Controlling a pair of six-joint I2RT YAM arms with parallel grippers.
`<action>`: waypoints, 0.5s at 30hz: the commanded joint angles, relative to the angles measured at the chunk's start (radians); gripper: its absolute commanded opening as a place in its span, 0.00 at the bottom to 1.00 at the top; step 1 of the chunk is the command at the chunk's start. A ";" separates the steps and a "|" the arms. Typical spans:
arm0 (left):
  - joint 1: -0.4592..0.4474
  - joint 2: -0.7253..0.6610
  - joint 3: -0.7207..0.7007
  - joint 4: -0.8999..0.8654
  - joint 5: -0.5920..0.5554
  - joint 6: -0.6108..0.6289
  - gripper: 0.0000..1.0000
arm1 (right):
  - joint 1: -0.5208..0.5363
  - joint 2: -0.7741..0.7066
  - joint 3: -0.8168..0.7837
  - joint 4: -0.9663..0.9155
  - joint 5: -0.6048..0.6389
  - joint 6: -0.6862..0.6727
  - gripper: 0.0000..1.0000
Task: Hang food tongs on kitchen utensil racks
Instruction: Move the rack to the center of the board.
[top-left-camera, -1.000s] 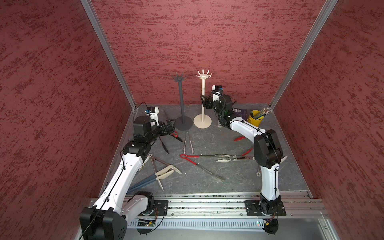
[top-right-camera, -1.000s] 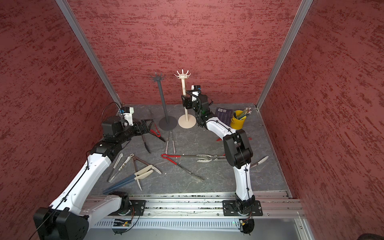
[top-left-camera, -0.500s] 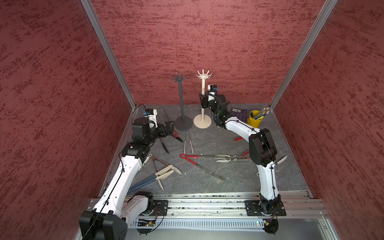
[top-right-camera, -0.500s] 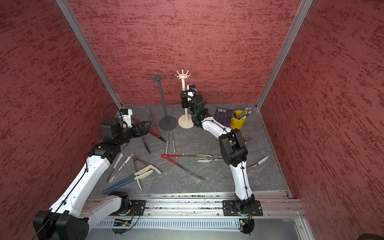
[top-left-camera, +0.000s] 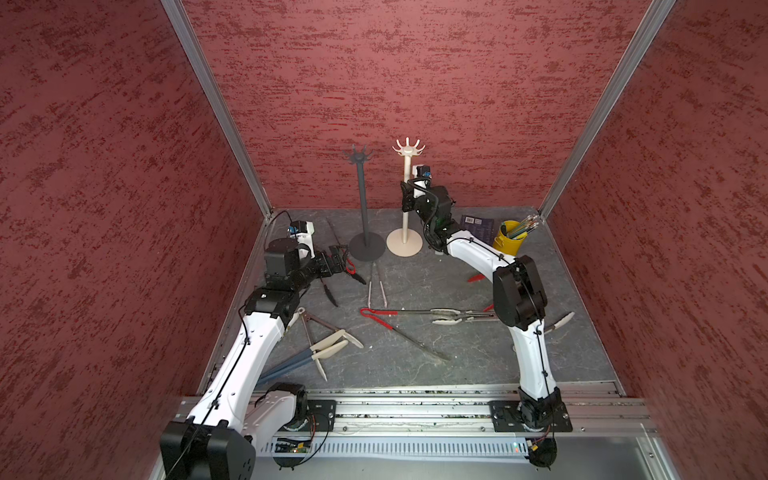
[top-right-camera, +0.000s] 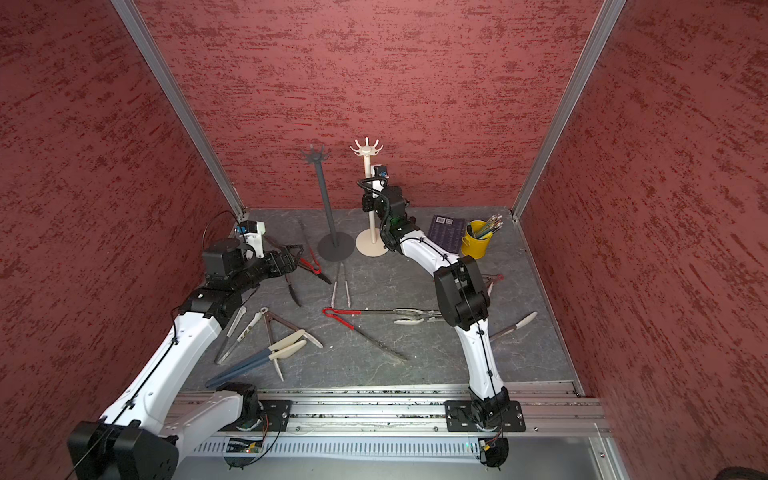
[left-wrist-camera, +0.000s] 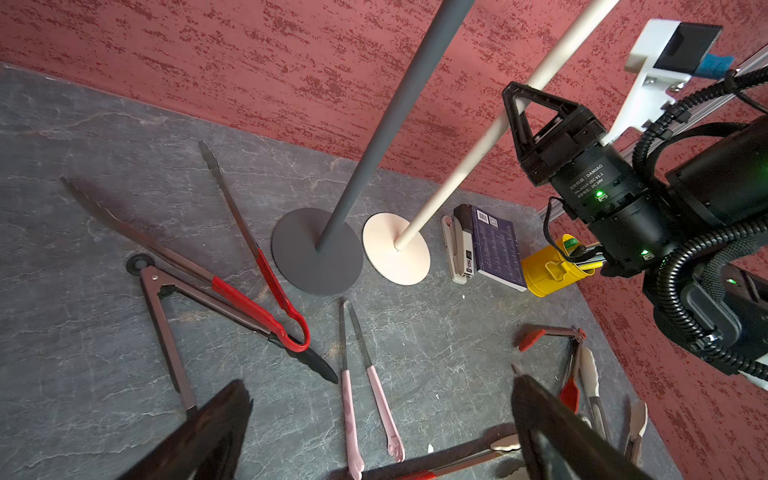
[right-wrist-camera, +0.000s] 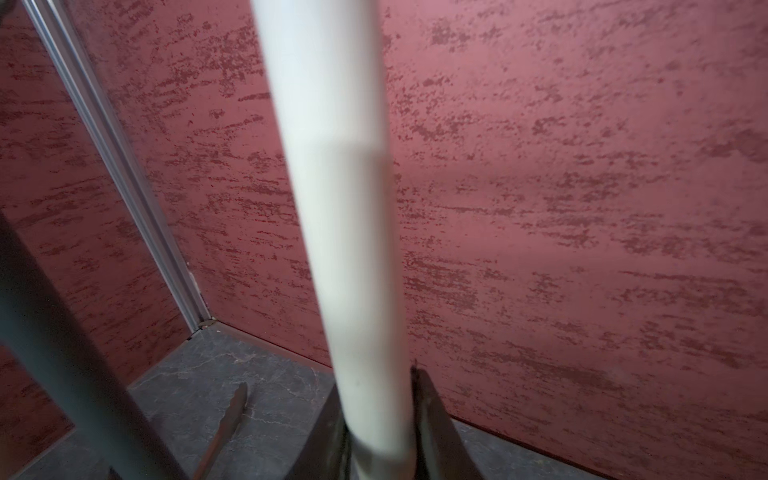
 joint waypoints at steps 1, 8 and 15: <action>0.011 -0.003 -0.011 0.023 0.015 -0.010 1.00 | 0.009 0.005 0.026 0.002 0.006 0.017 0.15; 0.011 0.009 -0.010 0.034 0.018 -0.016 1.00 | 0.027 -0.050 -0.024 0.013 0.019 -0.026 0.01; 0.009 0.029 -0.006 0.060 0.033 -0.037 1.00 | 0.046 -0.155 -0.137 0.043 0.041 -0.067 0.00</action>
